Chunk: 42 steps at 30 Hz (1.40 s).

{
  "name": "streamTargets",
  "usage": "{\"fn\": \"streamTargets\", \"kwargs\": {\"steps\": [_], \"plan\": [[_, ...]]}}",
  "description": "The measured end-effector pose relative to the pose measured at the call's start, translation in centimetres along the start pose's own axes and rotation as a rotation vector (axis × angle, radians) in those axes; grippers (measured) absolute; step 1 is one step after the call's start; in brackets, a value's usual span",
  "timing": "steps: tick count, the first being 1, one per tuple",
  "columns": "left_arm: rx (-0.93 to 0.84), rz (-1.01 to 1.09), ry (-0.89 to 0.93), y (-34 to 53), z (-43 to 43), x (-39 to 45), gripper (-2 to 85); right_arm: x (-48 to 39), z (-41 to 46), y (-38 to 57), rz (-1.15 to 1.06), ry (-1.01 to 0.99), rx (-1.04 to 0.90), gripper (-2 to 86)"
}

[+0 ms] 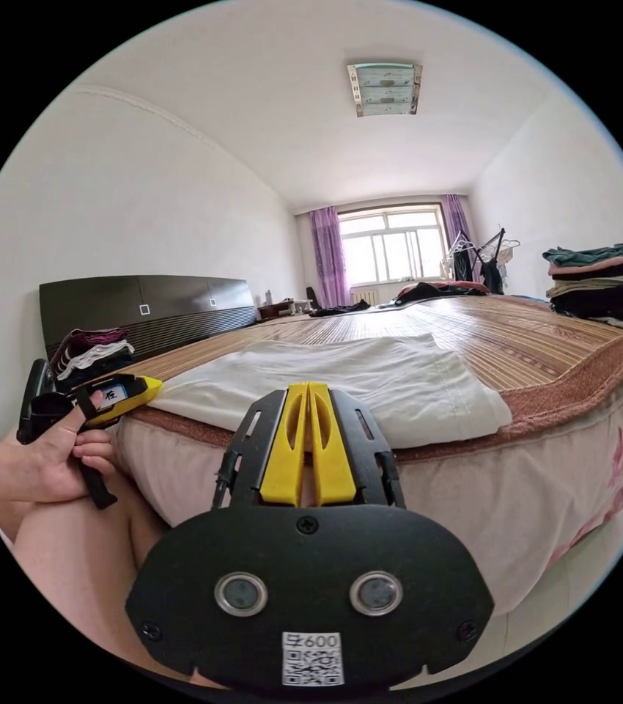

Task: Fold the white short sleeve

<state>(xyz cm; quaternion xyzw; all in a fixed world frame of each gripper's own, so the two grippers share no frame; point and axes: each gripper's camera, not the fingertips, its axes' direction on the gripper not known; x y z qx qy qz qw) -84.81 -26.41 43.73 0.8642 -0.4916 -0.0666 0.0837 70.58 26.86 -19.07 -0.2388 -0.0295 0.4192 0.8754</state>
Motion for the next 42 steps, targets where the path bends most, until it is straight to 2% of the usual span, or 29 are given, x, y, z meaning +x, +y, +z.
{"fn": "streamTargets", "kwargs": {"steps": [2,3,4,5,6,7,8,10,13,16,19,22,25,27,29,38,40,41,42], "plan": [[0.013,0.164,-0.21,0.3,-0.5,4.6,0.2,0.2,0.4,-0.1,0.002,-0.004,-0.002,-0.8],[0.038,0.181,-0.286,0.6,-0.8,5.7,0.3,0.1,0.5,-0.2,0.0,-0.001,-0.005,-0.8],[0.123,0.184,-0.404,1.2,-1.9,7.3,0.5,-0.3,0.8,-0.6,-0.011,0.019,-0.019,-0.8],[0.203,0.23,-0.439,1.9,-2.9,9.0,0.4,-1.3,1.1,-1.2,-0.035,0.062,-0.039,-0.8],[0.221,0.29,-0.427,2.0,-2.9,10.0,0.3,-1.9,1.2,-1.5,-0.052,0.088,-0.048,-0.8],[0.189,0.454,-0.365,2.2,-2.0,12.1,0.3,-3.5,1.5,-2.0,-0.09,0.118,-0.047,-0.8],[0.099,0.63,-0.288,2.5,-0.2,14.4,0.3,-5.2,1.6,-2.4,-0.117,0.093,-0.027,-0.8],[-0.037,0.834,-0.243,3.5,3.0,17.8,0.2,-7.7,2.5,-3.2,-0.132,0.017,-0.031,-0.8],[-0.107,0.978,-0.36,5.6,8.2,21.9,0.3,-11.6,5.0,-4.0,-0.119,0.059,-0.077,-0.8],[-0.242,0.91,-0.397,6.2,12.7,21.6,0.3,-13.5,6.6,-3.6,-0.084,0.093,-0.056,-0.8],[-0.137,0.869,-0.3,7.9,11.8,19.4,0.3,-14.0,8.7,-2.5,-0.095,0.06,-0.13,-0.8],[-0.107,0.865,-0.246,9.6,11.0,18.3,0.2,-14.8,8.7,-1.7,-0.178,0.006,-0.109,-0.8],[-0.103,0.907,-0.255,10.6,11.5,18.6,0.2,-15.7,9.0,-1.9,-0.235,-0.022,-0.138,-0.8],[-0.093,0.934,-0.274,11.4,11.7,18.9,0.2,-16.5,9.0,-1.7,-0.263,0.031,-0.139,-0.9],[-0.09,0.917,-0.268,11.6,11.8,18.7,0.3,-17.2,9.1,-1.0,-0.284,0.186,-0.158,-0.9],[-0.094,0.781,-0.151,10.5,11.7,15.7,0.6,-11.4,5.0,-1.1,-0.201,0.464,-0.1,-0.8],[-0.091,0.778,-0.154,10.7,11.7,15.5,0.7,-9.9,4.5,-1.5,-0.152,0.658,-0.136,-0.8],[-0.09,0.773,-0.152,10.7,11.8,15.3,0.8,-8.8,3.5,-2.1,-0.02,0.857,-0.137,-0.8],[-0.088,0.767,-0.149,10.7,11.8,15.1,0.8,-8.5,3.0,-2.5,0.064,0.957,-0.134,-0.8]]}}
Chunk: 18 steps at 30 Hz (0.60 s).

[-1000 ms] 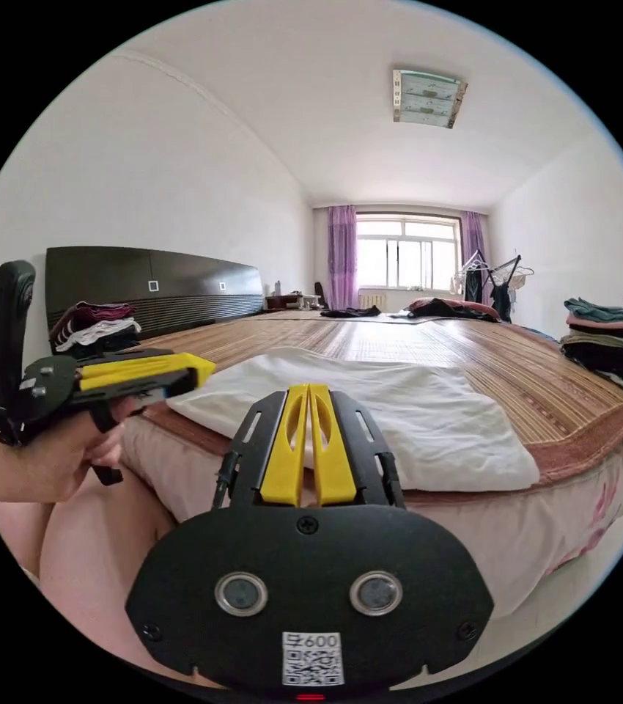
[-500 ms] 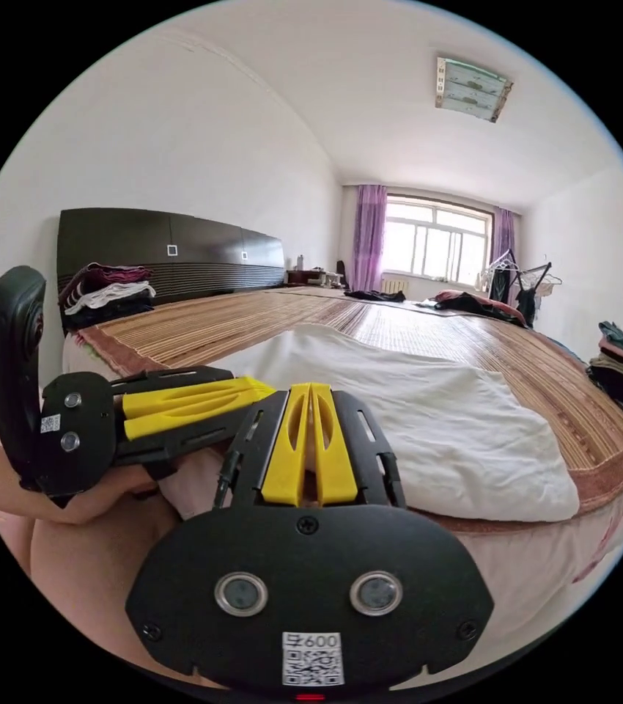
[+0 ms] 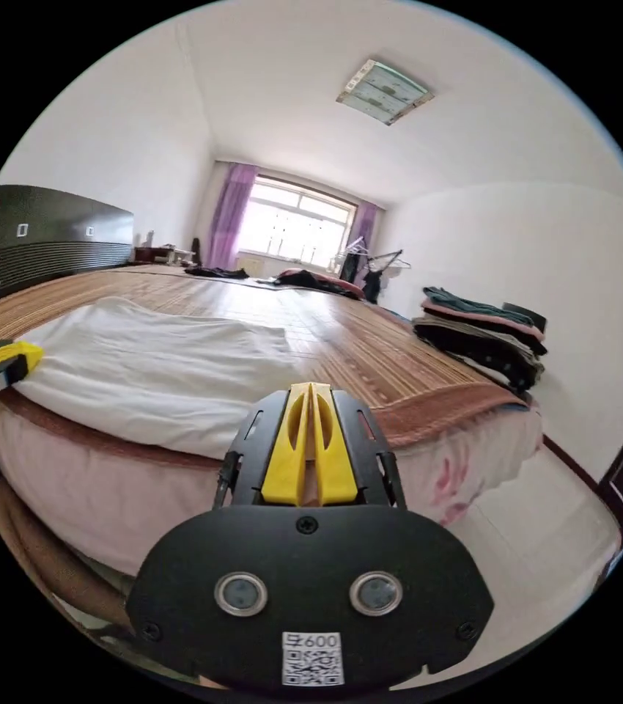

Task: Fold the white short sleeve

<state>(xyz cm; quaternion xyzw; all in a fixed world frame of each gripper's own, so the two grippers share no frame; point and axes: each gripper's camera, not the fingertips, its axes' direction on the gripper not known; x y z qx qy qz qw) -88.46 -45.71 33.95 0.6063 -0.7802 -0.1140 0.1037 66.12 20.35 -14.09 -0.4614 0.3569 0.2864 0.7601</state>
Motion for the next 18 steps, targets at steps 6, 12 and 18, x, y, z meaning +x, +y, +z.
{"fn": "streamTargets", "kwargs": {"steps": [6,12,18], "plan": [[0.003,-0.036,0.025,0.9,0.4,-1.0,0.9,-7.9,-11.3,0.4,-0.194,-0.547,0.193,-0.8],[-0.005,-0.031,0.026,1.8,0.6,-1.3,0.9,-18.8,-21.7,4.2,-0.426,-0.707,0.125,-0.8],[-0.007,-0.012,0.027,2.8,0.7,-1.6,0.7,-15.6,-22.3,4.3,-0.415,-0.569,0.109,-0.8]]}}
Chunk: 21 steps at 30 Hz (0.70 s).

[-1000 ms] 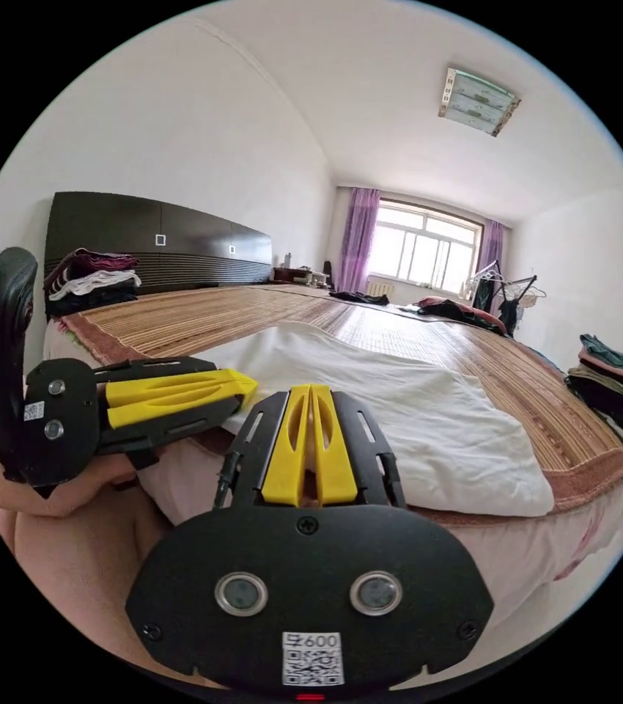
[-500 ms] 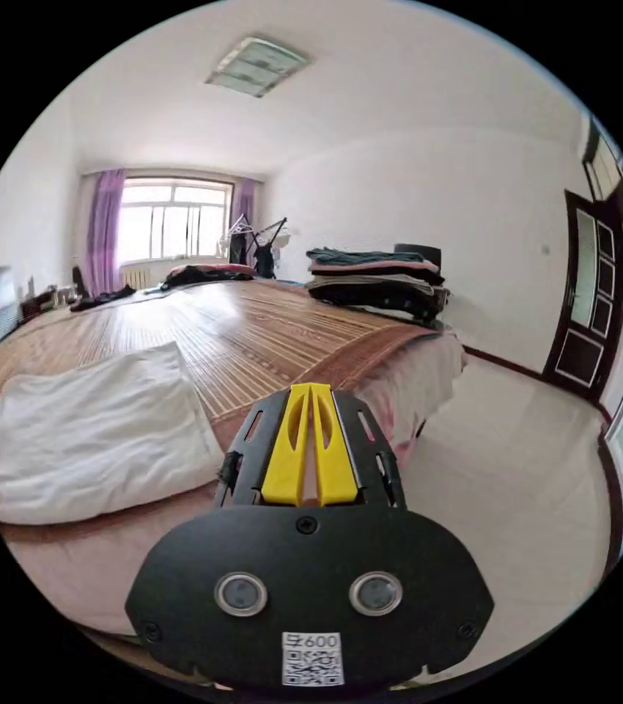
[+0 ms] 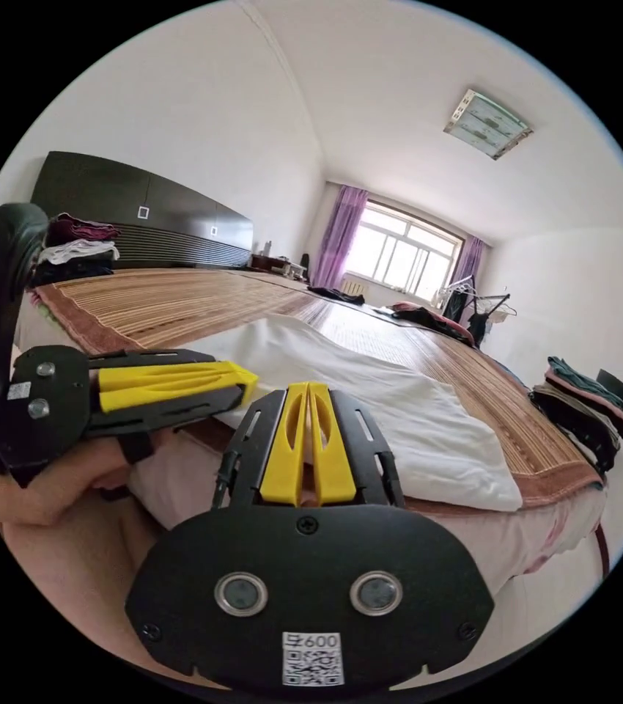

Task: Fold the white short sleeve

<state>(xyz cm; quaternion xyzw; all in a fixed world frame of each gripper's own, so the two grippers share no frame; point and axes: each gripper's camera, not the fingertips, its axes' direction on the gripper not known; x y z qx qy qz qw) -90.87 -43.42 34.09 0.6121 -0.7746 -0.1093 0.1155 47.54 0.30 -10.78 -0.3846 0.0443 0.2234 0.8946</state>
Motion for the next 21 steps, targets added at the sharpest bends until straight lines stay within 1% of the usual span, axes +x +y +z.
{"fn": "streamTargets", "kwargs": {"steps": [2,3,5,7,8,9,10,11,14,15,16,17,18,20,21], "plan": [[0.001,-0.01,0.012,0.4,0.0,-0.4,0.7,3.8,-1.8,1.4,0.051,-0.062,0.054,-0.8],[0.001,-0.009,0.012,0.5,0.0,-0.5,0.7,4.6,-2.4,1.5,0.059,-0.061,0.066,-0.8],[0.0,-0.005,0.008,0.8,0.0,-0.6,0.8,7.2,-3.8,1.9,0.059,0.111,0.026,-0.8],[0.0,-0.01,0.012,1.1,0.0,-0.8,0.8,9.6,-5.2,2.0,0.1,0.155,0.025,-0.8],[0.001,-0.012,0.011,1.3,0.0,-0.9,0.8,11.3,-5.6,2.1,0.135,0.242,-0.03,-0.8],[-0.001,-0.011,0.01,1.4,0.0,-0.9,0.8,12.3,-6.2,2.2,0.166,0.252,-0.017,-0.8],[-0.003,-0.01,0.008,1.5,0.0,-0.9,0.8,14.6,-7.2,2.4,0.271,0.297,-0.033,-0.8],[-0.002,-0.012,0.006,1.7,-0.1,-1.0,0.8,16.5,-7.9,2.6,0.327,0.348,-0.075,-0.8],[-0.003,-0.017,0.002,2.1,0.0,-1.1,0.8,19.1,-11.2,1.5,0.345,0.414,-0.085,-0.8],[-0.003,-0.018,0.0,2.1,0.0,-1.1,0.8,19.3,-11.9,1.0,0.344,0.397,-0.075,-0.8],[-0.002,-0.02,-0.002,2.3,0.0,-1.2,0.9,19.6,-13.5,-0.3,0.335,0.297,-0.04,-0.8],[-0.003,-0.019,-0.004,2.5,0.0,-1.2,0.9,19.6,-15.0,-1.9,0.315,0.151,-0.003,-0.8],[-0.003,-0.018,-0.005,2.6,0.0,-1.2,0.9,19.4,-15.6,-2.8,0.305,0.068,0.016,-0.8],[-0.002,-0.018,-0.005,2.9,0.0,-1.3,0.9,18.0,-17.4,-6.1,0.295,-0.289,0.065,-0.8],[-0.002,-0.018,-0.005,3.0,0.0,-1.3,0.9,17.4,-17.5,-6.8,0.28,-0.39,0.06,-0.8]]}}
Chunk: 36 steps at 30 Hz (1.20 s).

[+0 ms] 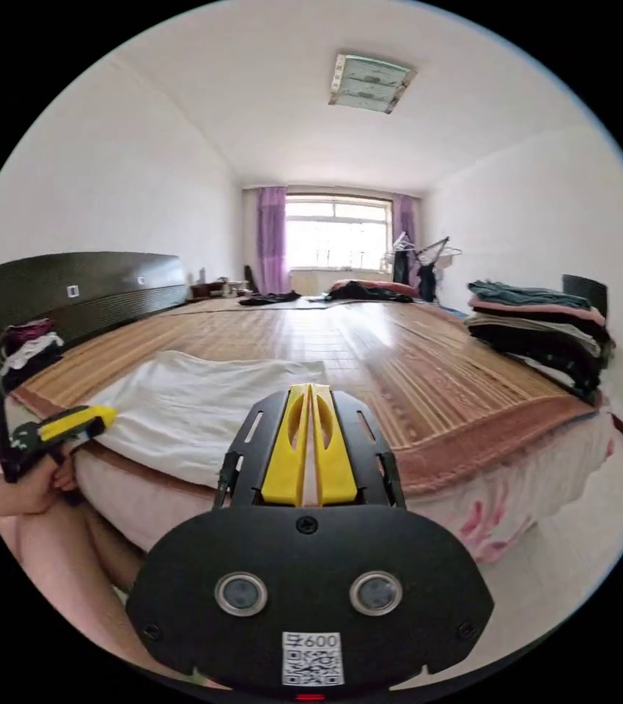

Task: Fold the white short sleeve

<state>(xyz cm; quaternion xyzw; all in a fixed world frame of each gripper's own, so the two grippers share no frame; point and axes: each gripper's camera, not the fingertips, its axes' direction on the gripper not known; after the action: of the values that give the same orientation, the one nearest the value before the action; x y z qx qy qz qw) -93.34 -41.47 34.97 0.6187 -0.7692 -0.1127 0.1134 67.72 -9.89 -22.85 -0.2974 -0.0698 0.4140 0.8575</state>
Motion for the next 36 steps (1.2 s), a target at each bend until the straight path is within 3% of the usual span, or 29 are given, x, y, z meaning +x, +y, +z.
{"fn": "streamTargets", "kwargs": {"steps": [2,8,12,14,18,22,25,29,34,36], "plan": [[-0.001,0.001,-0.002,0.3,0.0,0.0,0.9,-2.9,1.3,-1.1,-0.037,-0.264,-0.111,-0.8],[-0.012,-0.067,0.024,0.7,0.0,-0.9,0.9,-3.9,1.5,-2.8,-0.019,-0.393,-0.308,-0.8],[-0.008,-0.073,0.039,1.1,-0.1,-1.2,0.8,-3.1,-1.3,-5.8,-0.081,-0.407,-0.358,-0.8],[-0.011,-0.044,0.031,1.4,-0.3,-0.7,0.6,-0.7,-3.5,-7.4,-0.08,-0.291,-0.362,-0.8],[-0.019,-0.028,-0.003,1.4,-0.7,0.0,0.5,4.9,-7.6,-9.7,0.071,-0.264,-0.332,-0.8],[0.017,-0.169,-0.267,-0.9,-2.6,1.5,0.6,6.5,-10.2,-13.4,0.062,-0.248,-0.4,-0.8],[0.166,-0.087,-0.018,-3.3,-3.8,5.4,0.7,6.4,-9.7,-16.3,0.075,-0.465,-0.439,-0.9],[0.012,0.106,0.221,-6.0,1.2,13.0,0.8,6.8,-4.8,-19.0,0.234,-0.788,-0.575,-0.8],[-0.199,-0.066,0.344,-4.2,7.8,13.2,0.8,3.6,-0.2,-21.1,0.061,-0.683,-0.779,-0.8],[-0.158,-0.162,0.433,-3.0,7.9,11.1,0.8,3.4,1.4,-21.2,0.028,-0.7,-0.807,-0.8]]}}
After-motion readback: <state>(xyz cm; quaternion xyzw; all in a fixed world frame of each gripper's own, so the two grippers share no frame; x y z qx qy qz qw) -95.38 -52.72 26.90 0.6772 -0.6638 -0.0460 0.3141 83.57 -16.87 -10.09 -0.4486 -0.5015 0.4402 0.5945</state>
